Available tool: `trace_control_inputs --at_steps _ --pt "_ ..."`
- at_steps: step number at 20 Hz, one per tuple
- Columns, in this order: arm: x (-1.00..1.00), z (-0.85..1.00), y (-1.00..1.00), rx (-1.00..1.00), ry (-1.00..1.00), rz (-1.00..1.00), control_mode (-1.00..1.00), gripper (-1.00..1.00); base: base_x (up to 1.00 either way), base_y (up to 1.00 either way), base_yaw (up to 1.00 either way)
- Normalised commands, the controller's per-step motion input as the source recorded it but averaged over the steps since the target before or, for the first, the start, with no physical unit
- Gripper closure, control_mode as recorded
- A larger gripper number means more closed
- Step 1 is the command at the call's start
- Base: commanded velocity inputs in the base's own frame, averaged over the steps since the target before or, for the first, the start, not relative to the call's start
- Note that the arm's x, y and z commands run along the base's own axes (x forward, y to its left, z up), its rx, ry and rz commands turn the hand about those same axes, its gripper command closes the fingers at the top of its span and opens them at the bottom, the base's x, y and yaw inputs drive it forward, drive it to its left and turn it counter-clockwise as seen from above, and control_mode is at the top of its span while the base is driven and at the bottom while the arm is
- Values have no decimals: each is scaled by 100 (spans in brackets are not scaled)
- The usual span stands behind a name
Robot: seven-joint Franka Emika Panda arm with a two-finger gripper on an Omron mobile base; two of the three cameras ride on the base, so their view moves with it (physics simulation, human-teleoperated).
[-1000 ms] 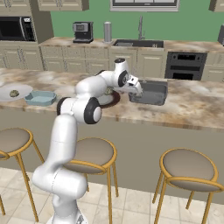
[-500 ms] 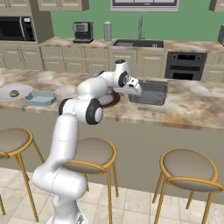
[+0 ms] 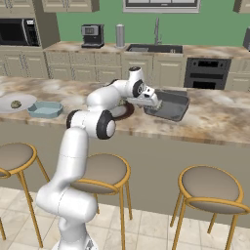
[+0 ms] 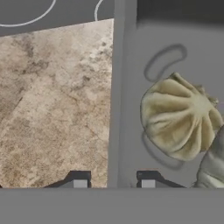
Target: Place two dumplings into each of the tupperware containers and then place the containers in the fridge.
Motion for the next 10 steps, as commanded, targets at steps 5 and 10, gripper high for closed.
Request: trace_control_inputs --at_steps 5,10 --pt "0 0 0 0 0 0 -100 100 0 0 0" --pt "0 4 0 0 0 0 -100 100 0 0 0"
